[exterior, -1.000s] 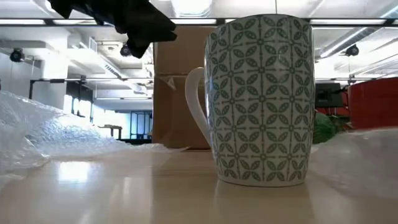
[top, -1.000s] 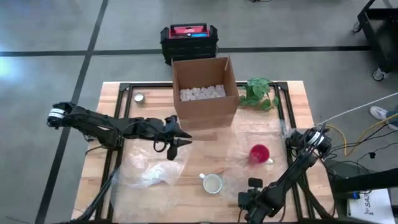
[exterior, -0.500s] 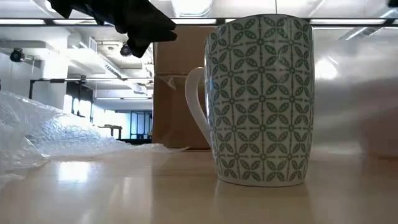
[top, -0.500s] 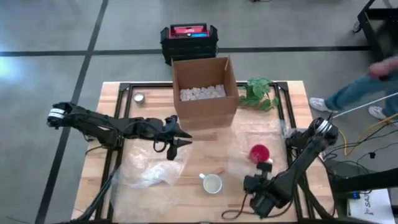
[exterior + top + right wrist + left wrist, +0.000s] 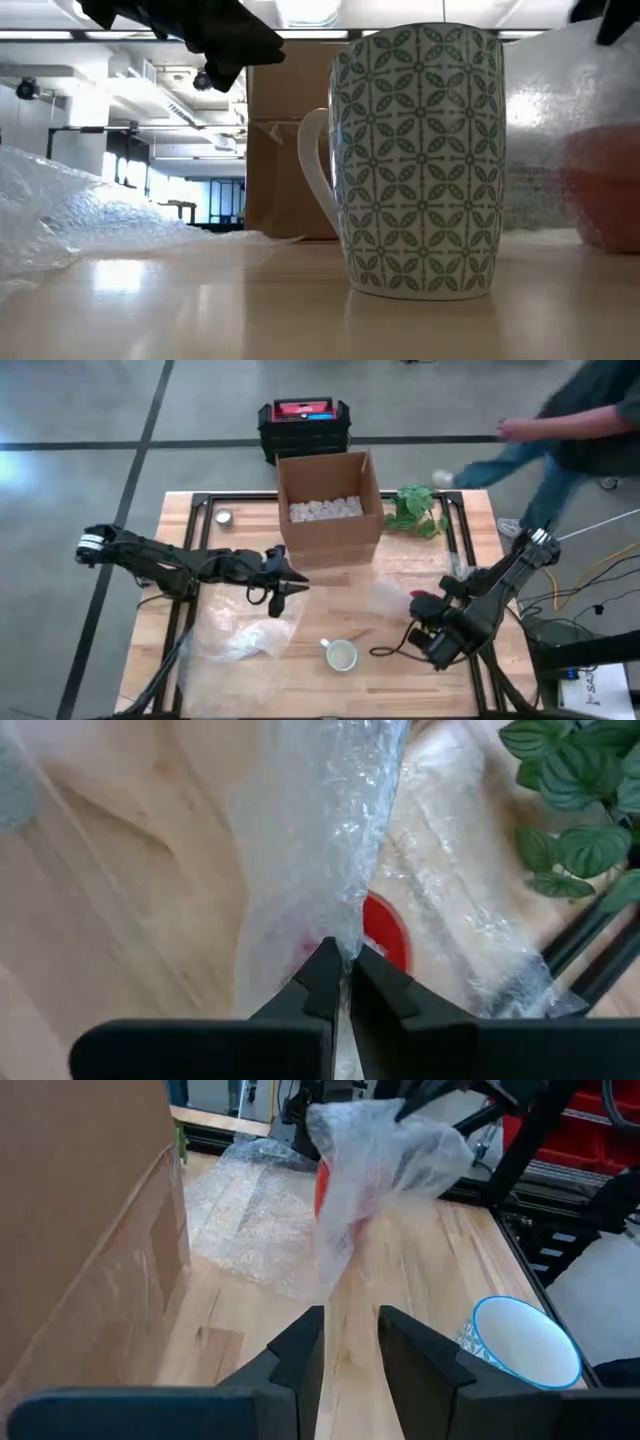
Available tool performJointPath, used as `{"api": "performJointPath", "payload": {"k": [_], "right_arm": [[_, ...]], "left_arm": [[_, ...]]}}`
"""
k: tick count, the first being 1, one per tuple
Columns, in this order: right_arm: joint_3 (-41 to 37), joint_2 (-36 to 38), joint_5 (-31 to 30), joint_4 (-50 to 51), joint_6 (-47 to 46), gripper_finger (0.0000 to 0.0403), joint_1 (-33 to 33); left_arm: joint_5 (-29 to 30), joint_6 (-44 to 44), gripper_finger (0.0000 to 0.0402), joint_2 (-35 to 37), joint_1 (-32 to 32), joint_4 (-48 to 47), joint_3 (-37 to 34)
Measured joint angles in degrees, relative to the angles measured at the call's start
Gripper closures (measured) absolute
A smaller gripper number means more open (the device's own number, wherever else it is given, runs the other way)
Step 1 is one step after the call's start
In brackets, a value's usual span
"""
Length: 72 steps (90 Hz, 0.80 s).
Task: Wrap mug
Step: Wrap the orange mug in bubble wrap
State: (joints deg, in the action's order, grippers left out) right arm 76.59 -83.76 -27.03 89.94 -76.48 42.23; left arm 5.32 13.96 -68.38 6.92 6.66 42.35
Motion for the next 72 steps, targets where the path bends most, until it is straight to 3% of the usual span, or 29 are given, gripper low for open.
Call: {"api": "performJointPath", "payload": {"k": [36, 55, 72], "right_arm": [[-11.6, 1.0, 5.2, -1.1, -0.4, 0.0403, -3.4], [-18.5, 4.4, 10.4, -17.9, 7.9, 0.0403, -7.3], [-21.0, 6.4, 13.6, -22.5, 13.0, 0.0403, -9.9]], "left_arm": [[0.0, 0.0, 0.0326, 0.0, 0.0, -0.2, 0.0], [0.0, 0.0, 0.0326, 0.0, 0.0, -0.2, 0.0], [0.0, 0.0, 0.0326, 0.0, 0.0, -0.2, 0.0]]}}
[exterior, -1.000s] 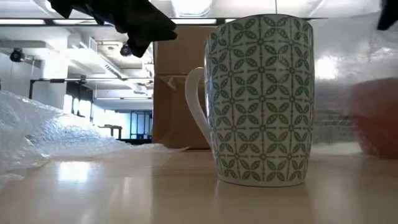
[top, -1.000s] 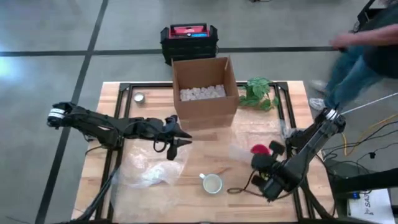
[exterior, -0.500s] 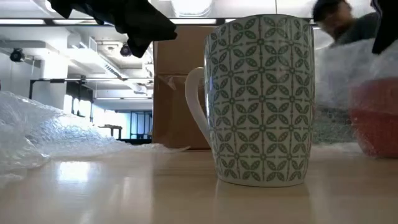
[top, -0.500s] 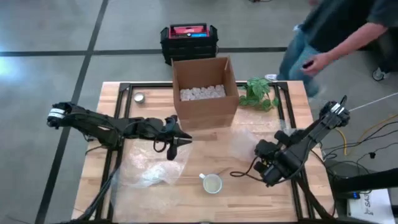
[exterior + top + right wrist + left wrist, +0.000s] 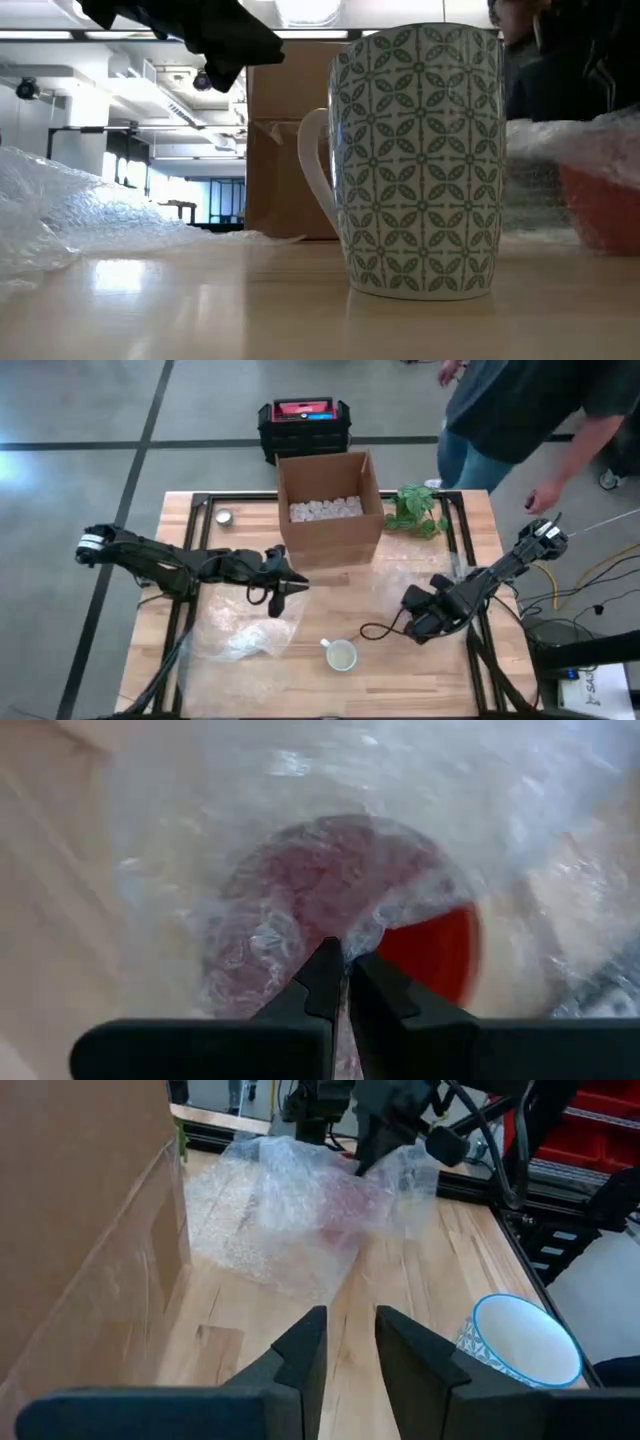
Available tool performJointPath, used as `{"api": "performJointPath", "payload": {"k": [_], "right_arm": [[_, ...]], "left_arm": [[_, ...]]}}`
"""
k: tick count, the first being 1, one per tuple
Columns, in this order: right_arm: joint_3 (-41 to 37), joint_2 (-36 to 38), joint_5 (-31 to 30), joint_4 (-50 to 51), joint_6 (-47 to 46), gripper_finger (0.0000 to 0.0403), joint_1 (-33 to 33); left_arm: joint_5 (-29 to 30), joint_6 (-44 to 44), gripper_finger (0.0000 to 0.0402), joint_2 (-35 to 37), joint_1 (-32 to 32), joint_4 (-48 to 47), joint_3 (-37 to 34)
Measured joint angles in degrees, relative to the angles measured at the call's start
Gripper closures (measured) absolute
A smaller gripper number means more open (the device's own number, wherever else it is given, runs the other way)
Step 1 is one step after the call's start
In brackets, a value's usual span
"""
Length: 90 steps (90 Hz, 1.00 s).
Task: Wrap mug
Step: Wrap the orange mug in bubble wrap
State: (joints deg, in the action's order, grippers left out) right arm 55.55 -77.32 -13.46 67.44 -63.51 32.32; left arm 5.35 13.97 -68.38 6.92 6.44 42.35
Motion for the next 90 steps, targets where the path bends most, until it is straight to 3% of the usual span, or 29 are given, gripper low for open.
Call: {"api": "performJointPath", "payload": {"k": [21, 60, 90], "right_arm": [[-8.1, 0.4, 7.7, -14.4, 6.6, 0.0403, -4.4], [-13.2, 0.6, 8.3, -27.4, 17.6, 0.0402, -9.0], [-13.5, 0.2, 4.3, -36.9, 25.7, 0.0402, -9.6]], "left_arm": [[0.0, 0.0, 0.0326, 0.0, 0.0, 0.0, 0.0], [0.1, 0.0, 0.0326, 0.0, 0.0, 0.2, 0.0], [0.1, 0.0, 0.0326, 0.0, 0.0, 1.2, 0.0]]}}
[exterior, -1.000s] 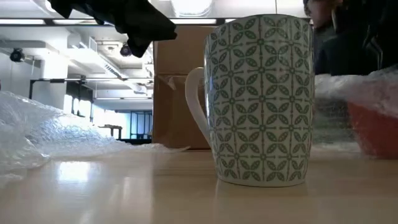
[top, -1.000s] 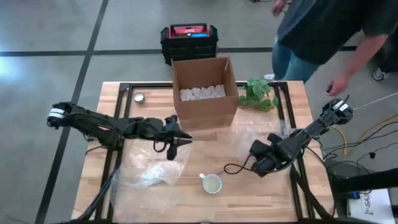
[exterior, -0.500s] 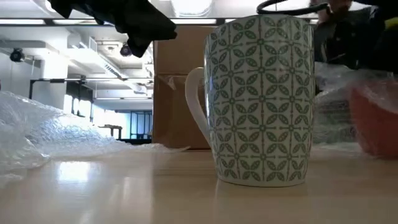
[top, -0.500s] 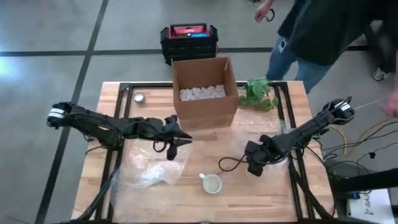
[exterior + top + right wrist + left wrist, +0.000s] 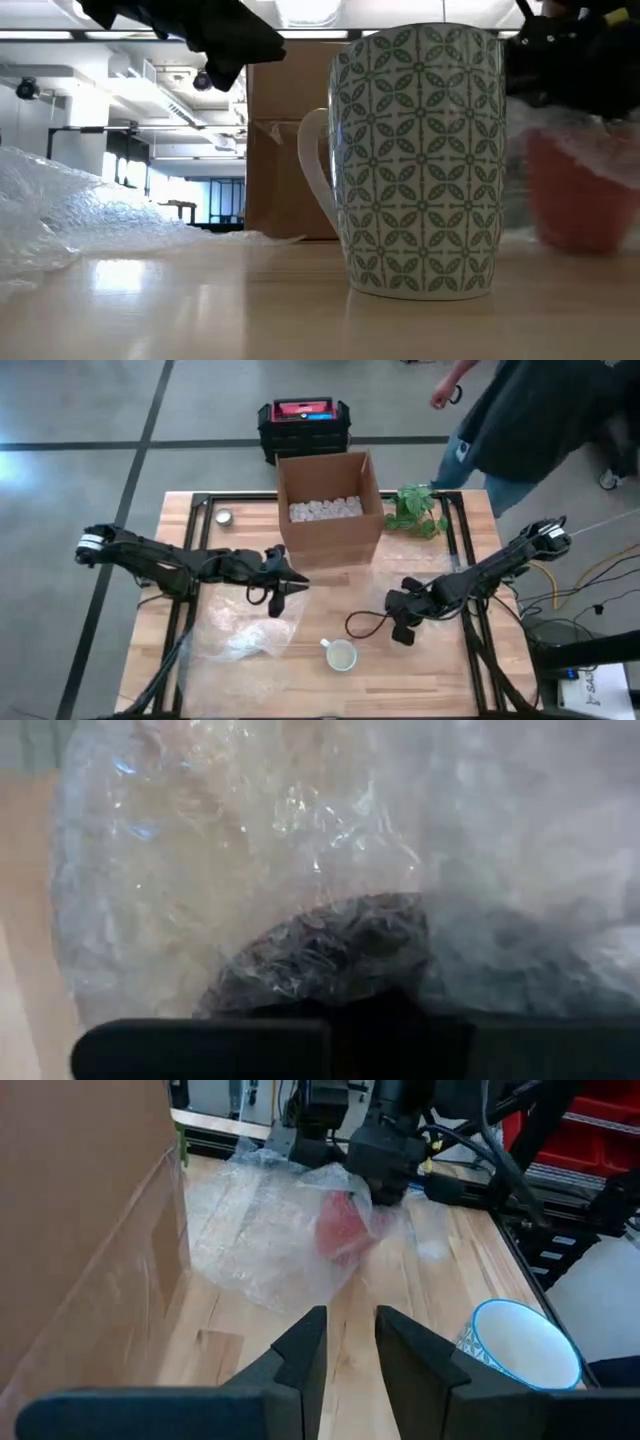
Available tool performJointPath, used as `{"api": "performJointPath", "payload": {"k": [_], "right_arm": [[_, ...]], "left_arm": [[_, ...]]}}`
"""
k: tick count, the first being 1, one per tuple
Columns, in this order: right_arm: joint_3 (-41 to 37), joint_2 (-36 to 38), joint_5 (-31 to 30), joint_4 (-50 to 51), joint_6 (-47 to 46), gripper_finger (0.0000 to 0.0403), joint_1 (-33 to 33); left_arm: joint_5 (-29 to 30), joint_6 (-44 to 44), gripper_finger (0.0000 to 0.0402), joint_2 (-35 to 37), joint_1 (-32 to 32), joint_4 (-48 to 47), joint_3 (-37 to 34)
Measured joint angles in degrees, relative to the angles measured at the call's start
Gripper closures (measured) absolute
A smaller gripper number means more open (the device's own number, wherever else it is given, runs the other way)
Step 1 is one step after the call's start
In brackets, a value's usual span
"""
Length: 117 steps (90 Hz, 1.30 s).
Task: Wrap mug
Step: Wrap the orange mug in bubble wrap
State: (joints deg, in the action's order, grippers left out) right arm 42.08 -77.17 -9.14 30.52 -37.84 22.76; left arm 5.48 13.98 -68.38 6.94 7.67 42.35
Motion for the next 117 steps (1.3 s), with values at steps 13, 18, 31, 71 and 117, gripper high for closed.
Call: {"api": "performJointPath", "payload": {"k": [13, 18, 31, 71, 117], "right_arm": [[0.0, -1.2, 0.2, -4.8, 1.1, 0.0403, -1.3], [0.0, -1.8, 0.3, -6.9, 1.8, 0.0403, -1.7], [1.3, -2.9, 0.4, -8.3, 4.1, 0.0403, -3.0], [2.5, -3.2, 0.6, -8.5, 12.0, 0.0403, -5.9], [2.9, -3.2, 0.6, -7.9, 14.5, 0.0403, -5.9]], "left_arm": [[0.0, 0.2, 0.0326, 0.0, 0.0, 1.6, 0.0], [0.0, 0.2, 0.0326, -0.5, 0.0, 3.1, 0.0], [-0.1, 0.4, 0.0326, -3.9, 0.0, 9.7, 0.1], [-1.5, -9.4, 0.0326, -32.4, 0.1, 2.5, 26.5], [-7.6, -6.3, 0.0365, -50.8, -0.5, 16.9, 33.4]]}}
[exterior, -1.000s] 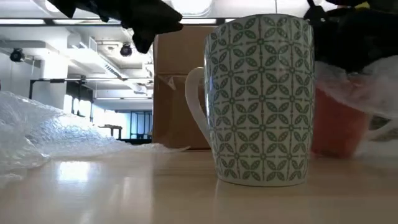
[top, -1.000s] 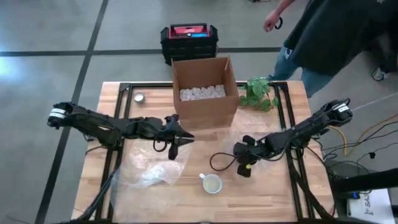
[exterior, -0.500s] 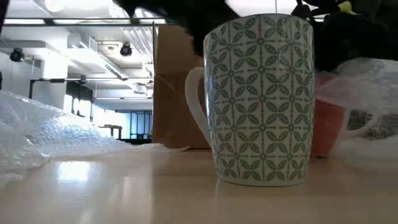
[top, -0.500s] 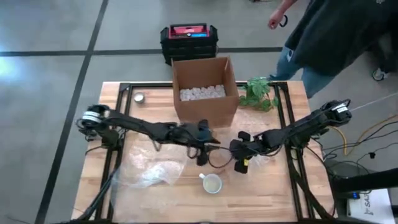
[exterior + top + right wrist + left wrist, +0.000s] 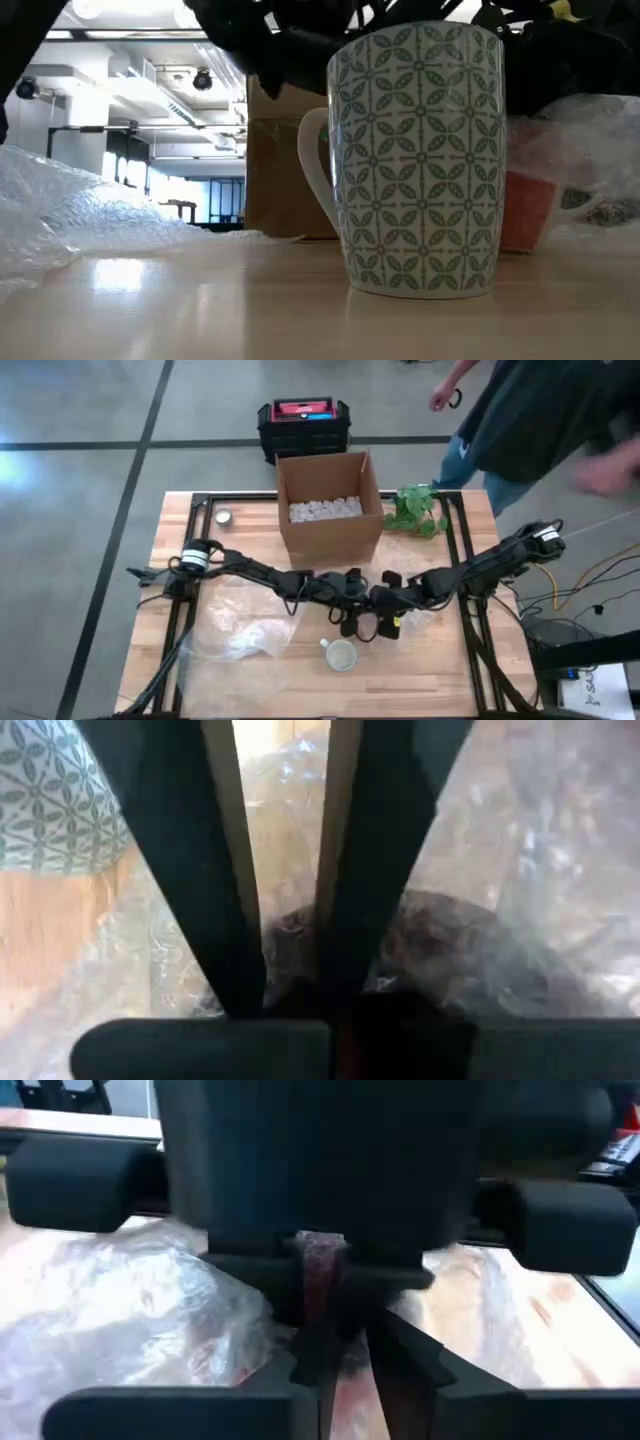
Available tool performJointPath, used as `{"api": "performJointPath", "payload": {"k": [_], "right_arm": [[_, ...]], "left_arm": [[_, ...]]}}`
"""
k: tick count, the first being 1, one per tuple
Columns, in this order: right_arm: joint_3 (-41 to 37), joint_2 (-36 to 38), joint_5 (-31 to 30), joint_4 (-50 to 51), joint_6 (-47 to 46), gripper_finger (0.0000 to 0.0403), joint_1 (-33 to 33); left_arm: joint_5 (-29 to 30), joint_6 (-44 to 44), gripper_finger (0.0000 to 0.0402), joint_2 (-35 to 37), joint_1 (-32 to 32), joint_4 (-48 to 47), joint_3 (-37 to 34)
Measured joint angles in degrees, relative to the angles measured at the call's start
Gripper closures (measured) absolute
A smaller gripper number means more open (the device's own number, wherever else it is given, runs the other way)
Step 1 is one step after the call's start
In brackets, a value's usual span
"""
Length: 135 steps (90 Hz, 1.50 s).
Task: Wrap mug
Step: Wrap the orange mug in bubble wrap
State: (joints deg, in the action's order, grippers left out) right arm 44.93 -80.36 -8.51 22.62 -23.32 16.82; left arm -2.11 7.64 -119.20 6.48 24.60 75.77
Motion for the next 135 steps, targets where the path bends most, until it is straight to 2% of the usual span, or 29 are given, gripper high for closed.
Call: {"api": "performJointPath", "payload": {"k": [11, 40, 52, 63, 76, 90, 109, 122, 135], "right_arm": [[2.8, 0.2, 1.0, 4.0, 0.5, 0.0403, 0.0], [18.2, 2.0, 1.4, 27.0, 0.4, 0.0403, 0.2], [19.5, 2.3, 1.2, 28.0, 0.8, 0.0403, 0.2], [14.0, 1.4, 2.1, 26.7, -1.3, 0.0403, 0.3], [7.2, 0.6, 3.0, 19.6, -3.3, 0.0403, 0.4], [4.8, -0.4, 3.1, 12.1, -2.3, 0.0403, 0.4], [11.5, 1.7, 4.7, 20.0, -1.7, 0.0403, 0.4], [17.2, 3.6, 4.4, 29.4, 0.7, 0.0403, 0.4], [19.2, 5.8, 1.8, 30.6, 1.1, 0.0403, 0.4]], "left_arm": [[-0.1, 0.7, 0.0377, -0.3, 0.0, -0.6, -0.3], [0.1, 0.9, 0.0379, 1.8, 0.1, -1.9, -0.6], [0.1, 1.2, 0.0379, 1.8, 0.1, -1.5, -0.6], [0.1, 1.9, 0.0379, 1.8, 0.1, -1.6, -0.6], [0.1, 1.9, 0.0380, 1.8, 0.1, -1.0, -0.6], [0.1, 1.9, 0.0380, 1.8, 0.1, -0.6, -0.6], [0.1, 1.9, 0.0380, 1.9, 0.1, -0.5, -0.6], [0.1, 1.9, 0.0380, 1.9, 0.1, -0.4, -0.6], [0.1, 1.9, 0.0380, 1.9, 0.1, -0.2, -0.6]]}}
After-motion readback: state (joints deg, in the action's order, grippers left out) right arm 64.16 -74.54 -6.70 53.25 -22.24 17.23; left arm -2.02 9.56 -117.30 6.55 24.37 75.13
